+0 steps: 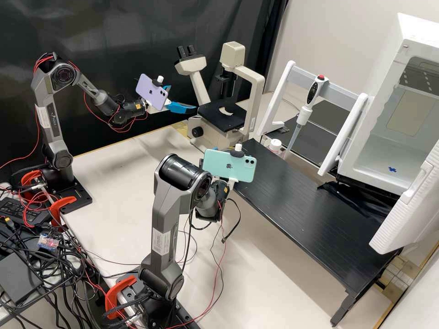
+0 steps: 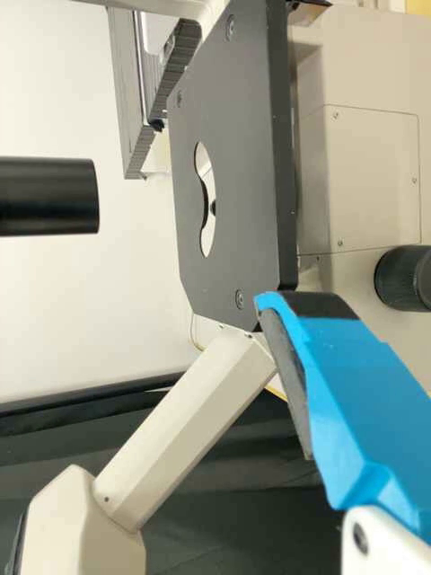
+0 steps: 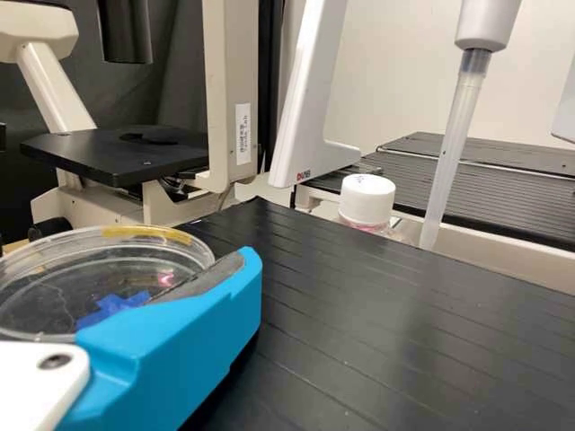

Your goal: Move the petri dish to the incubator

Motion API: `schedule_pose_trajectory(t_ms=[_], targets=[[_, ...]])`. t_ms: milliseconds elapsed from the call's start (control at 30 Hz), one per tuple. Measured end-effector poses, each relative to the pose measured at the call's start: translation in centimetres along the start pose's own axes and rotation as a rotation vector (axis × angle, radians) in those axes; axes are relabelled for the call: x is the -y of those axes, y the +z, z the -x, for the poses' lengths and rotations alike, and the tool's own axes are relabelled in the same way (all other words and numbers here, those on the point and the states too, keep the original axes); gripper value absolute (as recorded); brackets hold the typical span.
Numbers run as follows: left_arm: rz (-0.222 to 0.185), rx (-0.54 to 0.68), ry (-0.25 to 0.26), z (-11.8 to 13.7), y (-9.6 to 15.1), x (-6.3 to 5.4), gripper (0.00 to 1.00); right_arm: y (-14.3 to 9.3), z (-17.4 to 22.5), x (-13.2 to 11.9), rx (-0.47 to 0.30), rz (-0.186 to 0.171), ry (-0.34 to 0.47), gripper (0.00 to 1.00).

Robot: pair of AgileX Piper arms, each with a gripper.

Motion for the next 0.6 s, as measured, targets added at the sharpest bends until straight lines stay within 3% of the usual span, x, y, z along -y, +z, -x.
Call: schedule_pose_trajectory(t_ms=[200, 300, 600], targets=[[0.0, 0.0, 0.0, 0.0, 0.0, 0.0, 1.0, 0.3, 0.4, -0.4, 0.011, 0.001, 0.02, 0.0], [0.0, 0.0, 0.0, 0.0, 0.0, 0.0, 1.0, 0.9, 1.0, -1.4, 0.042, 0.017, 0.066, 0.0], [0.0, 0.0, 0.0, 0.0, 0.0, 0.0, 1.0, 4.9, 3.5, -5.7, 0.233, 0.004, 0.242, 0.0]])
